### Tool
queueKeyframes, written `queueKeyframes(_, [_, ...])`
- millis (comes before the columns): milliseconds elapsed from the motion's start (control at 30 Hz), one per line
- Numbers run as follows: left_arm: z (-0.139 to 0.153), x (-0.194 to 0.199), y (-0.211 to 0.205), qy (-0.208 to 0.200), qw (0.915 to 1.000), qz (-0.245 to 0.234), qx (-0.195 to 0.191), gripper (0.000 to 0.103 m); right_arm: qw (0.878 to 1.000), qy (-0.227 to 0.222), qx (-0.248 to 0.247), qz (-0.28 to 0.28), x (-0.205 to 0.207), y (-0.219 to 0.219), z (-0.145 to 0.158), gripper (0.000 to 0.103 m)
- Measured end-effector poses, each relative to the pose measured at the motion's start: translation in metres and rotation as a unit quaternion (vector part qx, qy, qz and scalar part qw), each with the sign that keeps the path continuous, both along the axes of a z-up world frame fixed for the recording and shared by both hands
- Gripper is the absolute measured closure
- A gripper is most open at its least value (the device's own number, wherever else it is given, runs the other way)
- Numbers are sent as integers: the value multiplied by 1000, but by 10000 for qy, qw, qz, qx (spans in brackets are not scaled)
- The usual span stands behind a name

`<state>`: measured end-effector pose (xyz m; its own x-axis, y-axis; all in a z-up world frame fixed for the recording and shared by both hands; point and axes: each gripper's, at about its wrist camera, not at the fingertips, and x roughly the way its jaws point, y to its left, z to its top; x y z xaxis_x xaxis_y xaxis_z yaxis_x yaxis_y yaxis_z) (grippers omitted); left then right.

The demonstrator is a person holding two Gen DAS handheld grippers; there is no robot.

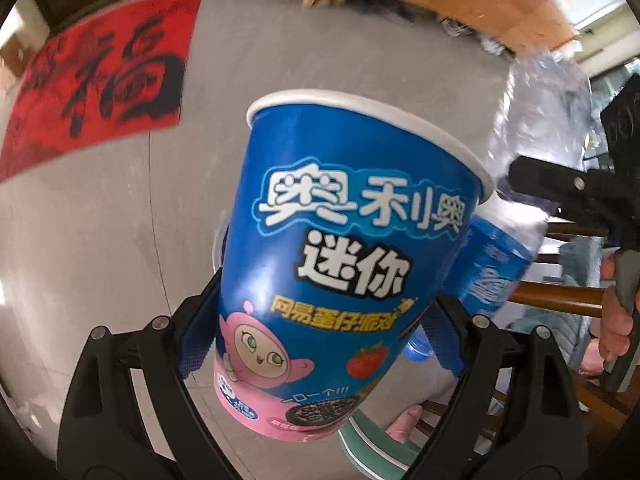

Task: Collect trash
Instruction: 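Lift the snack cup and water bottle and carry them over the bin, then open both grippers to drop the cup and bottle into the bin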

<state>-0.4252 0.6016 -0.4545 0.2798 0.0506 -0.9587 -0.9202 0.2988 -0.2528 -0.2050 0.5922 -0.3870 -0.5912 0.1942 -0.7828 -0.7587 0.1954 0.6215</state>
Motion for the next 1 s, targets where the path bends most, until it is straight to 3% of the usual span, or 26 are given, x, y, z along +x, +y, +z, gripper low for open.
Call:
queueKeyframes(100, [-68, -12, 0, 68, 9997, 173, -151, 18, 9997, 65, -214, 55, -26, 19, -75, 43])
queueKeyframes(200, [-133, -29, 1, 11, 9977, 512, -454, 20, 9984, -100, -507, 223, -42, 23, -128, 42])
queueKeyframes(300, [-167, -33, 0, 115, 9971, 616, -438, 19, 9960, -407, -680, 404, -58, 35, -171, 41])
queueKeyframes(367, [-196, -34, 1, 276, 9954, 607, -691, 19, 9940, -487, -857, 479, -62, 38, -196, 41])
queueKeyframes(433, [-208, -34, -2, 440, 9935, 631, -839, 19, 9908, -573, -1104, 525, -62, 38, -214, 34])
queueKeyframes(533, [-199, -39, -7, 354, 9928, 827, -786, 18, 9880, -698, -1288, 495, -57, 35, -224, 32])
queueKeyframes(633, [-176, -40, -17, 344, 9929, 835, -774, 18, 9884, -779, -1212, 472, -49, 36, -208, 26])
queueKeyframes(800, [-145, -45, -32, 253, 9928, 970, -652, 17, 9903, -738, -1127, 356, -35, 40, -185, 26])
queueKeyframes(933, [-109, -48, -33, 49, 9908, 1221, -579, 17, 9932, -621, -965, 184, -15, 28, -143, 26])
queueKeyframes(1000, [-76, -45, -36, -25, 9911, 1245, -469, 17, 9948, -501, -879, 110, -4, 20, -121, 26])
